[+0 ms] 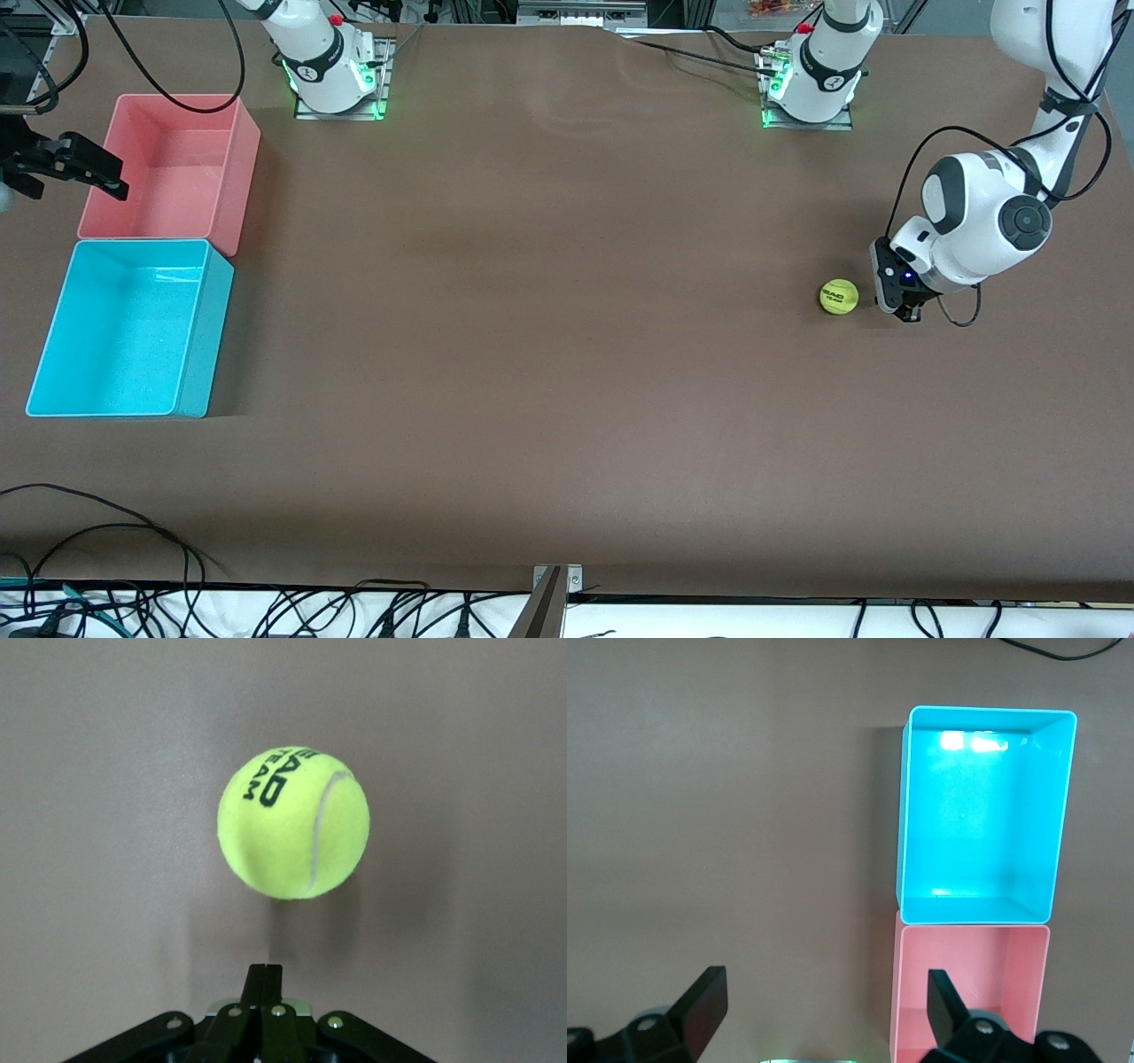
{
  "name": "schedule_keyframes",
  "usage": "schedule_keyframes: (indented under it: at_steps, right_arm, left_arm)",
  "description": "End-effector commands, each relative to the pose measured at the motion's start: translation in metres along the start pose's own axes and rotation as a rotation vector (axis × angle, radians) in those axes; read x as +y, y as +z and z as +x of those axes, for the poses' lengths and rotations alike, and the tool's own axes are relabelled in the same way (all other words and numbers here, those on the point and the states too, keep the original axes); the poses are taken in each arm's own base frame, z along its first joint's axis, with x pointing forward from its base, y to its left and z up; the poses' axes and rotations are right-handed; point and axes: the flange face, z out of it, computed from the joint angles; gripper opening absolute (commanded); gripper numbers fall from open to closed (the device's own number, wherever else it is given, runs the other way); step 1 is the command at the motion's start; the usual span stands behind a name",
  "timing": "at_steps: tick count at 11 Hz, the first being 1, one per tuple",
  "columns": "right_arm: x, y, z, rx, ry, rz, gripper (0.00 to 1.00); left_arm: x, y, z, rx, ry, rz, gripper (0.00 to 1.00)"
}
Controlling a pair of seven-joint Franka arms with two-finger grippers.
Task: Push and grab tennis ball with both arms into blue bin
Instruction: 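Lower the left gripper with fingers closed beside the tennis ball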
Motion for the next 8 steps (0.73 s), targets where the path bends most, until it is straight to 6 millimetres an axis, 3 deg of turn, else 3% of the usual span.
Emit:
schedule_keyframes:
  at_steps: [1,8]
  right_arm:
    - [0.001,-0.007,-0.002,-0.001,-0.01,-0.01,1.0]
    - [0.001,-0.007,-0.002,-0.001,-0.008,-0.01,1.0]
  left_arm:
    - [0.0,0.009,0.002,0.027,-0.01,-0.001,0.0]
    - [0.001,0.017,0.013,0.043,-0.021,-0.016,0.0]
